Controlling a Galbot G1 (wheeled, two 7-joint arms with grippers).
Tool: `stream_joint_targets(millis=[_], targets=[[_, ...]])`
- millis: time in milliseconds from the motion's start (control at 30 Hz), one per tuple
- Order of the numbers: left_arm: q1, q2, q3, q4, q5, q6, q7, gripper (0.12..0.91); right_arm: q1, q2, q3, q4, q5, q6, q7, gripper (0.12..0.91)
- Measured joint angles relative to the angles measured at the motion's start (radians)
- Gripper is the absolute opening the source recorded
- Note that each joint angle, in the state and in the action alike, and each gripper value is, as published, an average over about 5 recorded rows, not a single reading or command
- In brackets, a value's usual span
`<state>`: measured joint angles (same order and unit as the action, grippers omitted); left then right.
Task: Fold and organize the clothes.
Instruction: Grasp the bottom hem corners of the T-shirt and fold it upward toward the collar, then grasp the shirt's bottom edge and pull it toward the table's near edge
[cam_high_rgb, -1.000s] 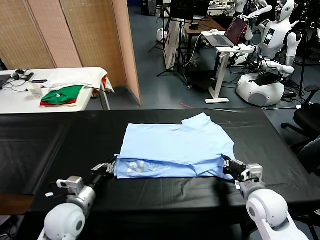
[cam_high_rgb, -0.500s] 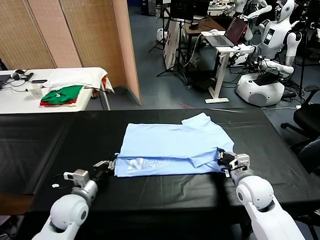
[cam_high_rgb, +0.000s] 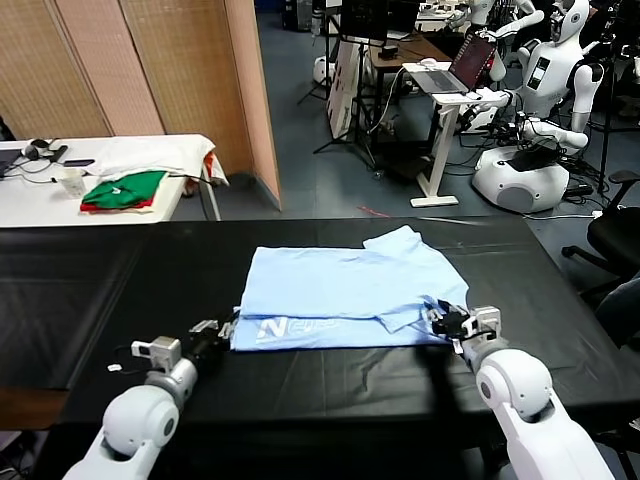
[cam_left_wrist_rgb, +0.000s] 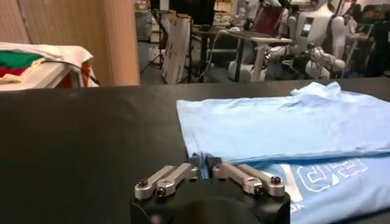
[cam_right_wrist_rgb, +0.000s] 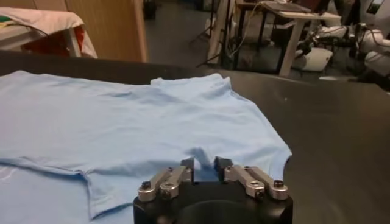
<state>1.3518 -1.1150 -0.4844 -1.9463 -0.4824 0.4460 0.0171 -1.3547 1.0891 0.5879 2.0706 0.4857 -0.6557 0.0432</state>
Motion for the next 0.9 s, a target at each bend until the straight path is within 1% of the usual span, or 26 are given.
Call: stream_joint_targets(millis=[33, 67, 133, 167, 300, 333, 433, 567, 600, 700, 733, 800, 833, 867, 900], targets=[[0.010, -0.002, -0.003, -0.006, -0.009, 0.005, 0.000, 0.750, -0.016, 0.000, 0.012, 0.004, 0.004, 0.004, -0.003, 0.906], [0.020, -0.004, -0.006, -0.013, -0.020, 0.010, 0.000, 0.800, -0.030, 0.000, 0.024, 0.006, 0.011, 0.006, -0.004, 0.906], [0.042, -0.010, -0.008, -0.030, -0.042, 0.019, 0.001, 0.872, -0.054, 0.000, 0.043, 0.008, 0.027, 0.007, -0.005, 0.907], [0.052, -0.013, -0.008, -0.039, -0.049, 0.022, 0.001, 0.890, -0.063, 0.000, 0.051, 0.009, 0.035, 0.008, -0.005, 0.907], [0.085, -0.024, -0.007, -0.060, -0.056, 0.025, 0.002, 0.905, -0.086, 0.006, 0.071, 0.004, 0.055, 0.008, -0.007, 0.902], [0.090, -0.026, -0.007, -0.061, -0.056, 0.025, 0.002, 0.906, -0.088, 0.008, 0.073, 0.001, 0.056, 0.008, -0.008, 0.887], [0.100, -0.028, -0.008, -0.061, -0.059, 0.025, 0.003, 0.907, -0.091, 0.016, 0.076, -0.006, 0.055, 0.009, -0.010, 0.802], [0.110, -0.027, -0.010, -0.064, -0.070, 0.025, 0.005, 0.892, -0.086, 0.024, 0.073, -0.021, 0.053, 0.012, -0.010, 0.647], [0.111, -0.028, -0.011, -0.065, -0.070, 0.025, 0.005, 0.871, -0.084, 0.026, 0.072, -0.025, 0.052, 0.013, -0.011, 0.599], [0.114, -0.029, -0.010, -0.066, -0.069, 0.026, 0.005, 0.742, -0.081, 0.026, 0.072, -0.035, 0.051, 0.018, -0.013, 0.433], [0.114, -0.029, -0.009, -0.066, -0.068, 0.027, 0.005, 0.672, -0.080, 0.026, 0.073, -0.038, 0.051, 0.020, -0.014, 0.357], [0.114, -0.029, -0.009, -0.064, -0.066, 0.028, 0.005, 0.558, -0.080, 0.023, 0.075, -0.040, 0.051, 0.022, -0.015, 0.252], [0.115, -0.028, -0.009, -0.063, -0.065, 0.029, 0.005, 0.482, -0.081, 0.020, 0.076, -0.039, 0.053, 0.022, -0.016, 0.201], [0.115, -0.026, -0.009, -0.063, -0.065, 0.030, 0.005, 0.426, -0.083, 0.017, 0.077, -0.037, 0.056, 0.021, -0.015, 0.169], [0.116, -0.024, -0.009, -0.062, -0.064, 0.031, 0.005, 0.369, -0.084, 0.013, 0.078, -0.033, 0.061, 0.018, -0.014, 0.156]])
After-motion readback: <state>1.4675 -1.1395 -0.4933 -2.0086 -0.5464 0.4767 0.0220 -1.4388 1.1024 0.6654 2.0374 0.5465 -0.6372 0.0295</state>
